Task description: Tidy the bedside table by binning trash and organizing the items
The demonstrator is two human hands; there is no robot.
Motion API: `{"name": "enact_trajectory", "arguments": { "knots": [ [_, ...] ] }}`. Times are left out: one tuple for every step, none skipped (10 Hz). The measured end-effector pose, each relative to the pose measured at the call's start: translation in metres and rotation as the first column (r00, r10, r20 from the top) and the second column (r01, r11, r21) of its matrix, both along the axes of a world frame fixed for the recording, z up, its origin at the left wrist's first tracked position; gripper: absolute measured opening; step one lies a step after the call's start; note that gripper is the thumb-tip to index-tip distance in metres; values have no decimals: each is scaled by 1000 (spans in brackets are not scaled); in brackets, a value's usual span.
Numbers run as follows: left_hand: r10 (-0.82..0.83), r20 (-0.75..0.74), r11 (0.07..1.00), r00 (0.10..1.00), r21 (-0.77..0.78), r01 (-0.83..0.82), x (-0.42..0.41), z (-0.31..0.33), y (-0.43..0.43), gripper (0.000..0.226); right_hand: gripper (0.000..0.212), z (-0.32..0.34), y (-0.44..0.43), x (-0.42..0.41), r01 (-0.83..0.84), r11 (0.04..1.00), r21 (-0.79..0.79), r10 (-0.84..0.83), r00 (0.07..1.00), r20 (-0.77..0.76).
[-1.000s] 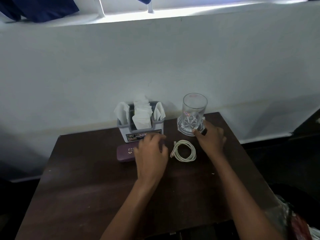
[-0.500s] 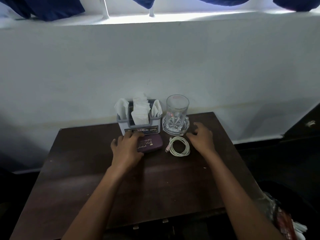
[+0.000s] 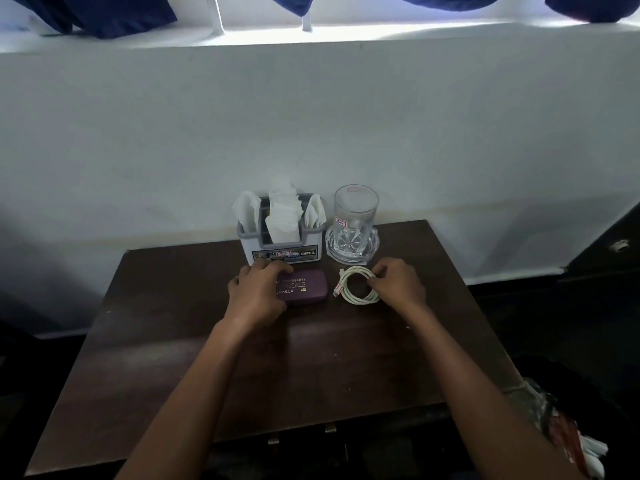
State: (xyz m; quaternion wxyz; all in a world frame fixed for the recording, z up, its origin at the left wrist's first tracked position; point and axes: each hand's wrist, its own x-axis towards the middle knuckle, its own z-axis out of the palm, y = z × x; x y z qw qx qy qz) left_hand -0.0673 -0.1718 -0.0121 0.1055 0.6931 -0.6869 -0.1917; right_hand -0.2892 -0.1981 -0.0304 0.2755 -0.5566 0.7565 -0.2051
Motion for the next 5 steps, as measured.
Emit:
{"name": "enact_trajectory", "arguments": {
  "knots": [
    [3, 6, 1000, 1000, -10, -3, 0, -2, 0, 62, 8, -2, 0, 0, 18, 1000, -20, -18, 1000, -10],
    [6, 14, 1000, 1000, -18, -6, 0, -2, -1, 62, 9, -1, -2, 0, 17, 999, -30, -17, 1000, -8],
    [-19, 50, 1000, 999, -17, 20, 1, -4, 0, 63, 11, -2, -3, -3, 9, 1000, -6, -9, 999, 31],
    [-7, 50, 999, 999, -33, 9, 3, -4, 0, 68, 16, 4, 0, -1, 31, 996, -79, -29, 999, 29],
    [47, 46, 984, 998, -176, -39, -4, -12, 10, 68, 15, 10, 18, 21, -50, 949, -310, -5, 985, -173]
  ]
}}
